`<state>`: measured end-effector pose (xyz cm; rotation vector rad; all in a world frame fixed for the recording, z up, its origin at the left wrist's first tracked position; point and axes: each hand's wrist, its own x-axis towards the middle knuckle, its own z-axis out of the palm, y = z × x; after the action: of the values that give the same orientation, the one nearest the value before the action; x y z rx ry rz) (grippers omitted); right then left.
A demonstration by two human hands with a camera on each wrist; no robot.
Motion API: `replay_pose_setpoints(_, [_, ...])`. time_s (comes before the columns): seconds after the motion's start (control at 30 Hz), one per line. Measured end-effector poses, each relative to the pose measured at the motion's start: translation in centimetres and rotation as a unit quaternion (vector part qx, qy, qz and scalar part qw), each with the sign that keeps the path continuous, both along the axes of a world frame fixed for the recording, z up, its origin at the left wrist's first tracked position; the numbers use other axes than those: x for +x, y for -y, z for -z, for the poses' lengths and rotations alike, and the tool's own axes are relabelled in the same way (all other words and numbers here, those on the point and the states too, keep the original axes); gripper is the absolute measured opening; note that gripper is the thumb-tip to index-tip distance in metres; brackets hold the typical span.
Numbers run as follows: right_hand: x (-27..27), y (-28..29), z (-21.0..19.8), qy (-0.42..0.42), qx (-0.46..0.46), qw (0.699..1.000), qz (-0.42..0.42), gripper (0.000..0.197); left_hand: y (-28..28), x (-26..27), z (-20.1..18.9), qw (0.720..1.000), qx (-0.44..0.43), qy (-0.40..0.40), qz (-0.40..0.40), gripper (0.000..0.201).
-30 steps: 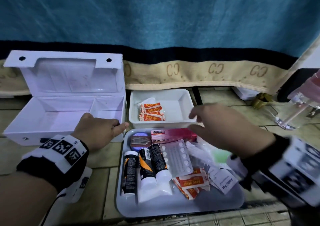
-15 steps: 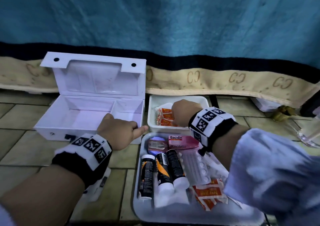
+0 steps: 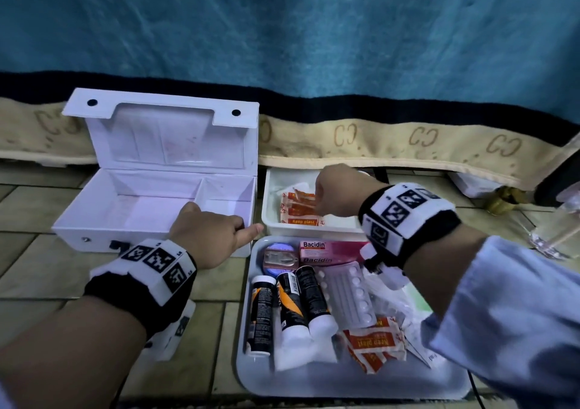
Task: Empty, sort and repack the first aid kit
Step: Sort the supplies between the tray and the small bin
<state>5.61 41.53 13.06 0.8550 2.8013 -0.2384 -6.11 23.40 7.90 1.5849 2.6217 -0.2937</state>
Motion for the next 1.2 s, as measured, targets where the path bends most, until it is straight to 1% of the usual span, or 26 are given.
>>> replay_pose_setpoints(0.07, [1.4, -0.2, -1.5, -0.042, -0.035, 0.998, 0.021, 0.012, -0.1, -0.2, 0.3, 1.0, 0.014, 0.013, -0.01, 0.051])
replay_pose_setpoints(0.13, [3.5, -0.3, -2.8, -0.098, -0.087, 0.99, 0.055, 0.009, -0.1, -0.3, 0.6, 1.0, 0.018, 0.019, -0.013, 0.053])
replay_pose_setpoints(0.2, [5.8, -0.1, -3.5, -0.161, -0.145, 0.972, 0.094, 0.01, -0.1, -0.4, 0.6, 1.0, 0.02, 0.02, -0.013, 0.055])
replay_pose_setpoints(0.23, [7.0, 0.0, -3.8, -0.184, -0.17, 0.962, 0.11, 0.007, -0.1, -0.4, 0.6, 1.0, 0.019, 0.019, -0.013, 0.055])
replay_pose_setpoints(0.27, [8.2, 0.2, -4.0, -0.201, -0.192, 0.953, 0.119, 0.004, -0.1, -0.4, 0.6, 1.0, 0.016, 0.019, -0.013, 0.054])
replay_pose_setpoints(0.33, [10.7, 0.8, -4.1, -0.211, -0.211, 0.946, 0.129, 0.01, -0.1, -0.3, 0.6, 1.0, 0.013, 0.018, -0.011, 0.052])
replay_pose_setpoints(0.4, [13.2, 1.3, -4.0, -0.19, -0.192, 0.953, 0.135, 0.005, -0.1, -0.3, 0.5, 1.0, 0.017, 0.015, -0.009, 0.05])
replay_pose_setpoints(0.43, [14.4, 1.5, -3.8, -0.165, -0.175, 0.961, 0.138, 0.004, -0.1, -0.3, 0.5, 1.0, 0.017, 0.014, -0.008, 0.049])
replay_pose_setpoints(0.53, [17.1, 2.0, -2.6, -0.054, -0.125, 0.98, 0.147, 0.014, -0.1, -0.3, 0.5, 1.0, 0.001, 0.002, 0.0, 0.044])
replay_pose_setpoints(0.6, [18.0, 2.6, -1.4, 0.01, -0.118, 0.982, 0.149, 0.015, -0.1, -0.3, 0.4, 1.0, -0.009, -0.008, 0.011, 0.04])
replay_pose_setpoints(0.67, [18.4, 3.3, -0.1, 0.049, -0.105, 0.984, 0.134, 0.016, -0.1, -0.1, 0.2, 0.999, -0.02, -0.015, 0.02, 0.033])
replay_pose_setpoints(0.7, [18.4, 3.6, 0.5, 0.056, -0.102, 0.985, 0.13, 0.018, -0.1, 0.0, 0.0, 0.999, -0.026, -0.016, 0.024, 0.029])
replay_pose_setpoints(0.8, [17.8, 4.3, 1.5, 0.055, -0.124, 0.982, 0.134, 0.02, -0.1, 0.1, -0.1, 0.999, -0.036, -0.028, 0.027, 0.036])
replay_pose_setpoints(0.9, [16.8, 5.0, 1.3, 0.038, -0.126, 0.981, 0.141, 0.012, -0.1, -0.2, 0.1, 0.999, -0.033, -0.022, 0.017, 0.041])
replay_pose_setpoints(0.93, [16.5, 5.1, 0.9, 0.039, -0.112, 0.982, 0.144, 0.011, -0.1, -0.2, 0.2, 0.999, -0.03, -0.021, 0.014, 0.042])
replay_pose_setpoints(1.03, [15.4, 4.8, -1.3, 0.05, -0.057, 0.988, 0.135, 0.024, -0.1, -0.2, 0.3, 1.0, -0.024, -0.017, 0.002, 0.043])
replay_pose_setpoints(1.13, [13.0, 4.1, -3.4, 0.007, -0.04, 0.992, 0.121, 0.022, -0.1, -0.2, 0.3, 1.0, -0.018, -0.018, -0.003, 0.045])
replay_pose_setpoints(1.2, [10.8, 3.2, -3.6, -0.005, -0.013, 0.996, 0.083, 0.023, -0.1, -0.4, 0.4, 1.0, -0.017, -0.023, 0.004, 0.046])
